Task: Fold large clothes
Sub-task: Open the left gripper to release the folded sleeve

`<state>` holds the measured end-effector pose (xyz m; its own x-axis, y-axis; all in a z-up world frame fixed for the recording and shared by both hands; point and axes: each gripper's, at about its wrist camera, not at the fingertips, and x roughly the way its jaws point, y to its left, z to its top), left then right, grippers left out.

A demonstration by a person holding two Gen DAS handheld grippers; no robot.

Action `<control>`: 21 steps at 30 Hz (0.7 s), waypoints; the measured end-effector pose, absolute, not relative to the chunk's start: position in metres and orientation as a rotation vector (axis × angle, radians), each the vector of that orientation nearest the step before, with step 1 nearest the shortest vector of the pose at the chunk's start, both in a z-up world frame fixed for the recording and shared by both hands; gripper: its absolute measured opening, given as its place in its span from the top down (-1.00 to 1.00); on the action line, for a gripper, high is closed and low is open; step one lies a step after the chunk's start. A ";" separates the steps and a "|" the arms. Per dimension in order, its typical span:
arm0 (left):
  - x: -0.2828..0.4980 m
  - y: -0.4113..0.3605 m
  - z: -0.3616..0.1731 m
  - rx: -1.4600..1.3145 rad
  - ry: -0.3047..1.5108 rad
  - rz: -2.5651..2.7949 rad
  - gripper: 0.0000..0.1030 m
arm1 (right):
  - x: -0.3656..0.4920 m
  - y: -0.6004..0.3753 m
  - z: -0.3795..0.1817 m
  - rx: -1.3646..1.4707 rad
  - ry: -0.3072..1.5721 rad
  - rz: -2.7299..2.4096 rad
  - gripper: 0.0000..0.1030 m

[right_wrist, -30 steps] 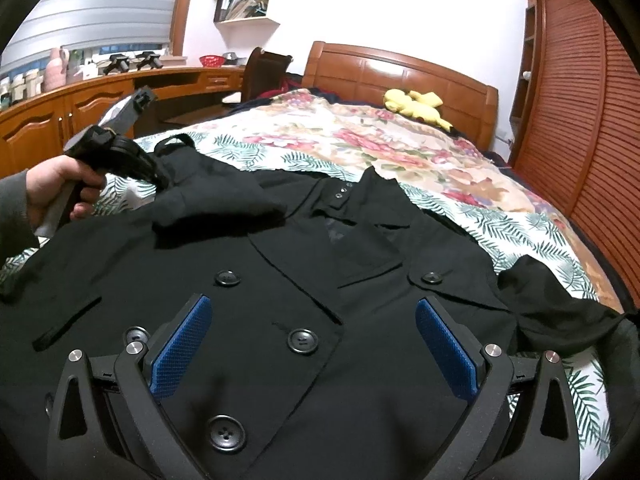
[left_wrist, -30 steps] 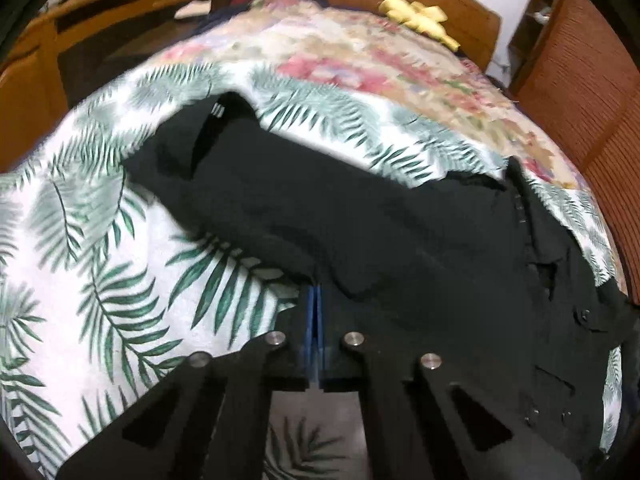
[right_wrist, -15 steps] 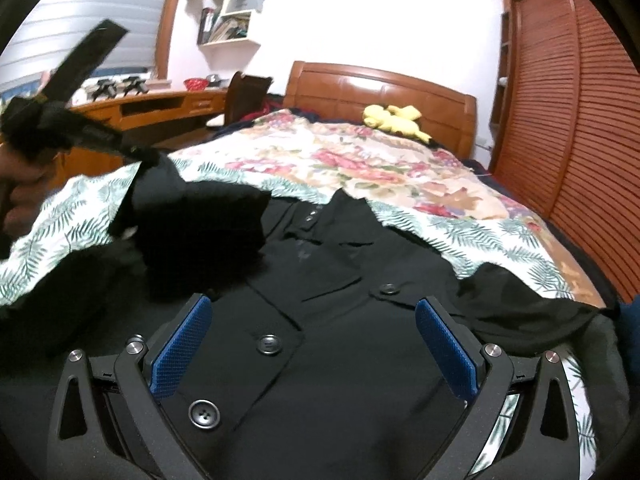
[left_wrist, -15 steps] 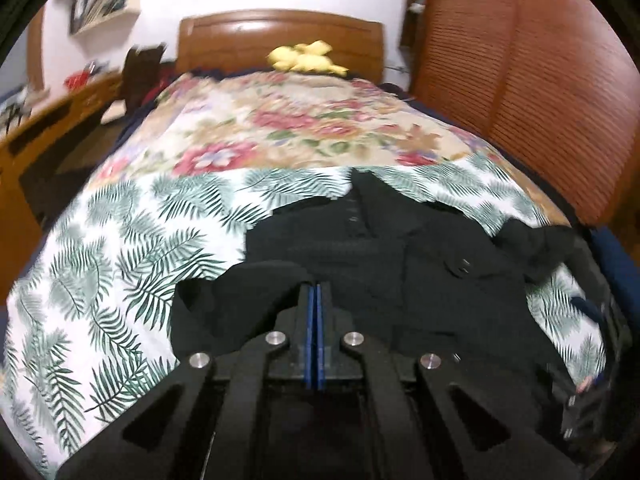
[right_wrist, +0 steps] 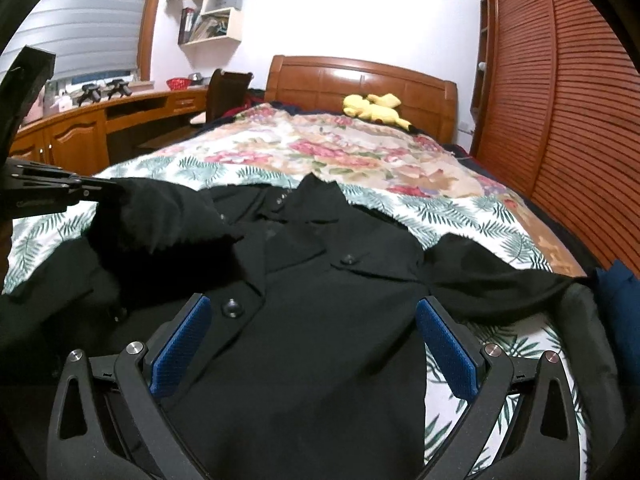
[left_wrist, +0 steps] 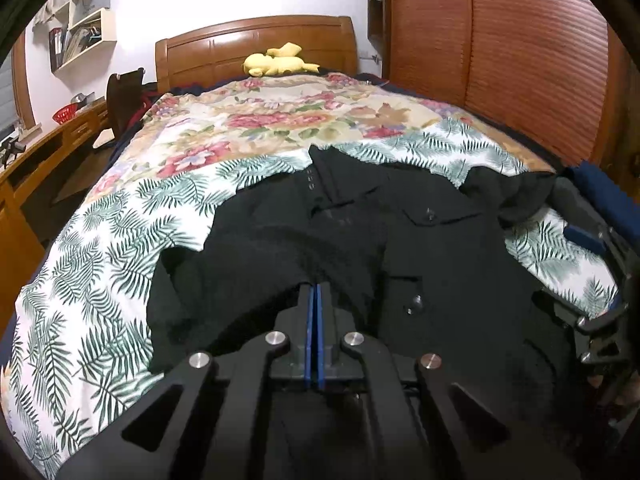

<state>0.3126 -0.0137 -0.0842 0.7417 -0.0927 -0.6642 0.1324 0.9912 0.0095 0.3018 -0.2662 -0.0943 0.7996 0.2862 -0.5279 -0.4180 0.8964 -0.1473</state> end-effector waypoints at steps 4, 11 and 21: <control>0.303 -0.017 -0.097 0.045 0.746 -0.142 1.00 | 0.301 -0.270 -0.101 -0.262 0.546 0.395 -1.00; 0.275 -0.011 -0.093 0.047 0.688 -0.109 0.66 | 0.301 -0.269 -0.106 -0.251 0.561 0.407 -1.00; 0.216 0.027 -0.071 0.003 0.548 -0.046 0.29 | 0.290 -0.234 -0.109 -0.237 0.578 0.517 -1.00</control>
<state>0.2163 0.0273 -0.0709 0.8523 -0.0431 -0.5213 0.0446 0.9990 -0.0097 0.2898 -0.2337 -0.1089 0.7155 0.3973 -0.5747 -0.5270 0.8469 -0.0705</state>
